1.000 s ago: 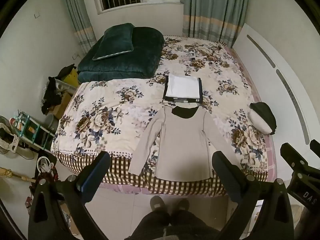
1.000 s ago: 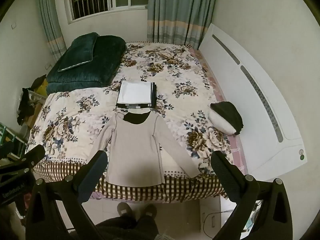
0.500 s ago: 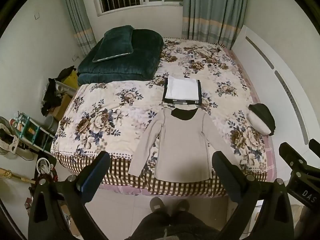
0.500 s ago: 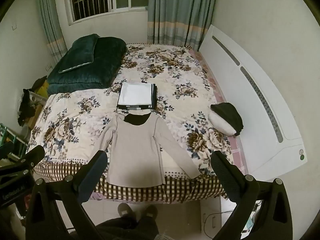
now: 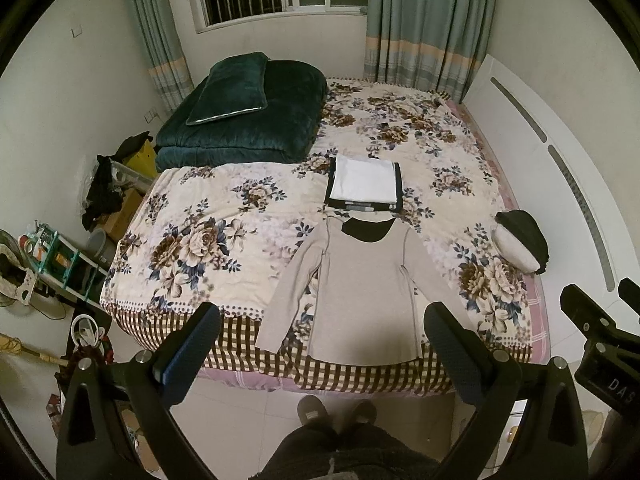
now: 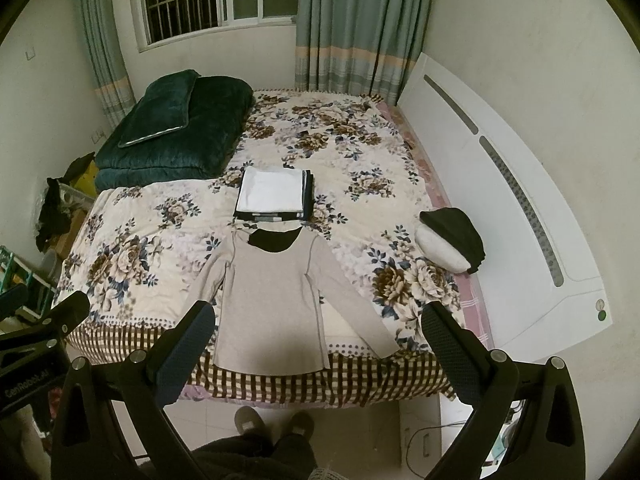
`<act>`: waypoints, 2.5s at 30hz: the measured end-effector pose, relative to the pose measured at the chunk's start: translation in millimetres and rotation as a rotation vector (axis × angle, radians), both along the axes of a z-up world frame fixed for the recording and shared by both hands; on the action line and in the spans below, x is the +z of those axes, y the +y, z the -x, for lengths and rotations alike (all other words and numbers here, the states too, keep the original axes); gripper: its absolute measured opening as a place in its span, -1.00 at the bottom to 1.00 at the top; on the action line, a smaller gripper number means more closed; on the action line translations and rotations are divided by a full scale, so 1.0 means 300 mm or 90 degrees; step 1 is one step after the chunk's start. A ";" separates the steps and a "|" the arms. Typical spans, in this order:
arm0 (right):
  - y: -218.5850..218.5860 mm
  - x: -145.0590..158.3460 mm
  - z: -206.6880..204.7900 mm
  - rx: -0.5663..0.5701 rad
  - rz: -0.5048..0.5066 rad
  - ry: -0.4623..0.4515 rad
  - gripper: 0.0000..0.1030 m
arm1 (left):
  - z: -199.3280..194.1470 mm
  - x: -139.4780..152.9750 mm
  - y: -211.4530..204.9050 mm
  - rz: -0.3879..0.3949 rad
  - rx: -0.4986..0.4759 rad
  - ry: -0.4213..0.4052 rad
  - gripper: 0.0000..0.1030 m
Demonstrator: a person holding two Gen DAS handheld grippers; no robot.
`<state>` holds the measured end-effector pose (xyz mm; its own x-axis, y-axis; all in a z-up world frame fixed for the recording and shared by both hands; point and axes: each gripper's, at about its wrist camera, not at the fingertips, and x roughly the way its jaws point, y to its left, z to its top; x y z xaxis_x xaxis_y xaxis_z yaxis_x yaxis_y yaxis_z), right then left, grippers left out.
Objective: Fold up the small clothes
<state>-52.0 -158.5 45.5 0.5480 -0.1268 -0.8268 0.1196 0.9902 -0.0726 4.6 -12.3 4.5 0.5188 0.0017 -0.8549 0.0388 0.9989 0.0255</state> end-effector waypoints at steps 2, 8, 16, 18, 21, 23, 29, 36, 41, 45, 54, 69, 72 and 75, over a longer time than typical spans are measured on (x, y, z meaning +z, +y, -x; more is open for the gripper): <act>0.002 0.001 0.004 -0.001 -0.001 -0.002 1.00 | 0.000 0.001 0.002 0.000 0.000 -0.001 1.00; 0.004 0.006 0.010 0.000 0.000 -0.003 1.00 | 0.001 0.017 -0.001 0.000 -0.001 -0.003 1.00; 0.001 0.016 0.015 -0.001 -0.002 -0.004 1.00 | 0.000 0.019 0.001 0.001 -0.001 -0.005 1.00; 0.000 0.016 0.016 -0.001 -0.002 -0.005 1.00 | 0.001 0.020 0.002 0.002 -0.001 -0.006 1.00; 0.000 0.016 0.017 -0.001 -0.002 -0.005 1.00 | 0.002 0.020 0.003 0.002 -0.001 -0.006 1.00; 0.000 0.017 0.020 0.000 -0.002 -0.005 1.00 | 0.004 0.020 0.002 0.002 0.000 -0.008 1.00; 0.001 0.017 0.024 0.000 -0.002 -0.007 1.00 | 0.007 0.020 0.003 0.004 0.000 -0.008 1.00; 0.023 0.035 0.017 0.002 -0.003 -0.007 1.00 | 0.016 0.070 0.006 0.007 0.003 -0.010 1.00; 0.026 0.035 0.018 0.002 -0.002 -0.009 1.00 | 0.016 0.081 0.003 0.008 0.004 -0.011 1.00; 0.024 0.032 0.018 0.001 -0.002 -0.010 1.00 | 0.018 0.086 0.005 0.009 0.003 -0.014 1.00; 0.024 0.028 0.016 0.000 -0.003 -0.010 1.00 | 0.000 0.104 0.014 0.016 0.002 -0.016 1.00; -0.012 -0.033 -0.065 -0.063 -0.038 0.012 1.00 | -0.174 -0.037 0.061 -0.018 0.010 -0.068 1.00; -0.040 -0.187 -0.176 -0.133 -0.043 0.038 1.00 | -0.267 -0.215 0.060 -0.031 0.005 -0.058 1.00; -0.191 -0.399 -0.224 -0.210 -0.053 0.085 1.00 | -0.355 -0.398 0.037 -0.043 0.003 -0.025 1.00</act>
